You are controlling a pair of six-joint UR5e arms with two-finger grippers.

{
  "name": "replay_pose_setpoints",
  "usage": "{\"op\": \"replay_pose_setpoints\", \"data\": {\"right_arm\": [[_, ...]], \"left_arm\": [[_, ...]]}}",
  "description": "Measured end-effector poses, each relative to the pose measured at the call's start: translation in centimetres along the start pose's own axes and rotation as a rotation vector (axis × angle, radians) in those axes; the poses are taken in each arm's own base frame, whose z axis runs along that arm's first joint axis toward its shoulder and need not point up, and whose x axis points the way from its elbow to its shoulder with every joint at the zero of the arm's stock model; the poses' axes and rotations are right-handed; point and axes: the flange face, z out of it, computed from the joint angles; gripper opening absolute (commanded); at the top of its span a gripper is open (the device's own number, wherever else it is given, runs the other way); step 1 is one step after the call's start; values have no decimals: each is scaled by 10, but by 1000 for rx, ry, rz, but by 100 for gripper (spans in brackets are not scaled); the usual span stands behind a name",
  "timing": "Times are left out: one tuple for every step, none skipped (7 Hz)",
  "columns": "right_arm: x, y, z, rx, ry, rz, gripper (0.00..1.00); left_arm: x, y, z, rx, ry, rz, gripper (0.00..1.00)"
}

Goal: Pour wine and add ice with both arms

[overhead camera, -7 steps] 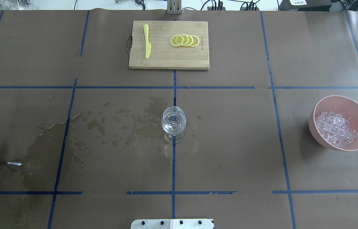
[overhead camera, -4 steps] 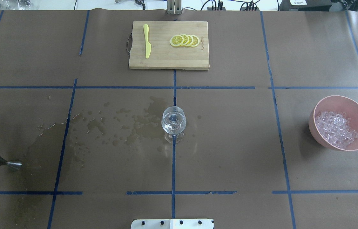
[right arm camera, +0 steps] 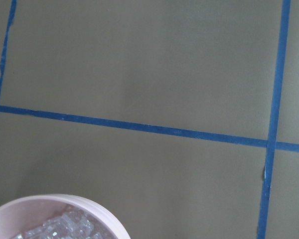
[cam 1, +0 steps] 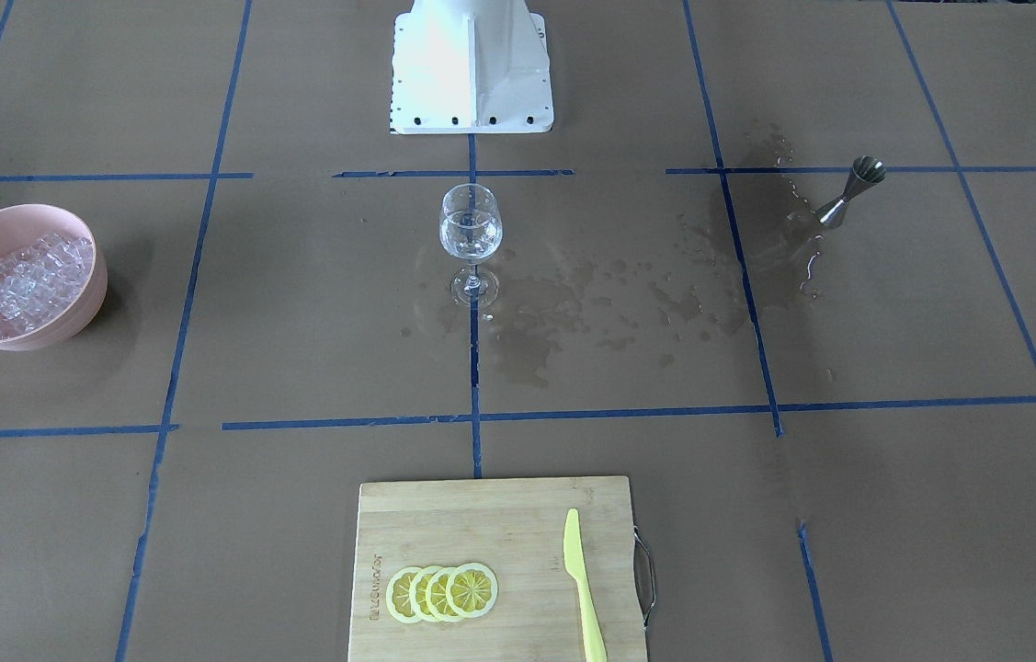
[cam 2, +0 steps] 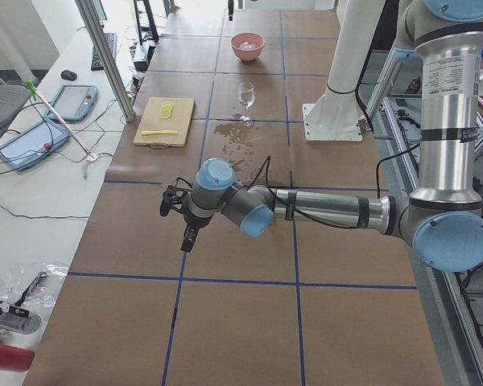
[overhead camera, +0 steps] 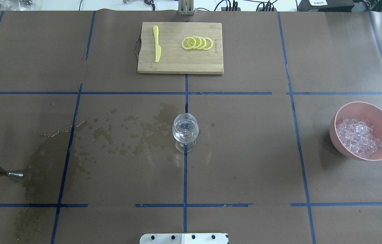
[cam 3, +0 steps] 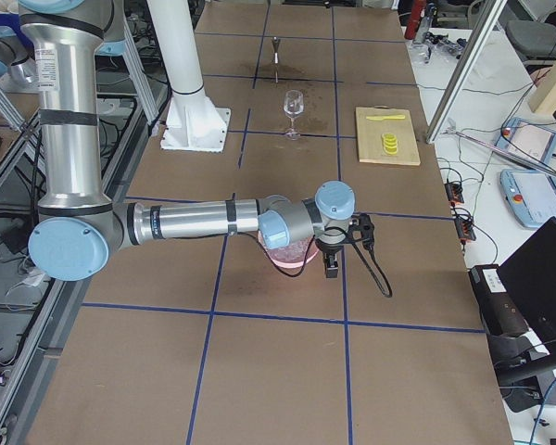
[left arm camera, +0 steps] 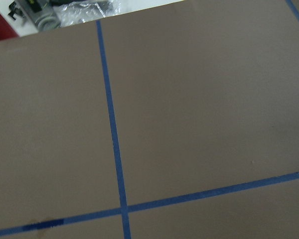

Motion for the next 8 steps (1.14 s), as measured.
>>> {"op": "replay_pose_setpoints", "data": {"right_arm": [[-16, 6, 5, -9, 5, 23, 100], [-42, 15, 12, -21, 5, 44, 100], [-79, 25, 14, -21, 8, 72, 100], [-105, 41, 23, -16, 14, 90, 99], [-112, 60, 40, -19, 24, 95, 98], [-110, 74, 65, -29, 51, 107, 90], [-109, 82, 85, -26, 74, 125, 61], [-107, 84, 94, -21, 84, 139, 1]], "left_arm": [[17, -11, -14, -73, 2, -55, 100], [27, -15, -26, -130, 11, -83, 100], [32, -13, -32, -168, 36, -92, 100], [33, -10, -33, -188, 58, -96, 100], [34, -9, -32, -197, 70, -98, 100], [34, -9, -31, -202, 79, -98, 100], [36, -8, -30, -206, 90, -98, 100], [36, -8, -30, -208, 95, -98, 100]]}}
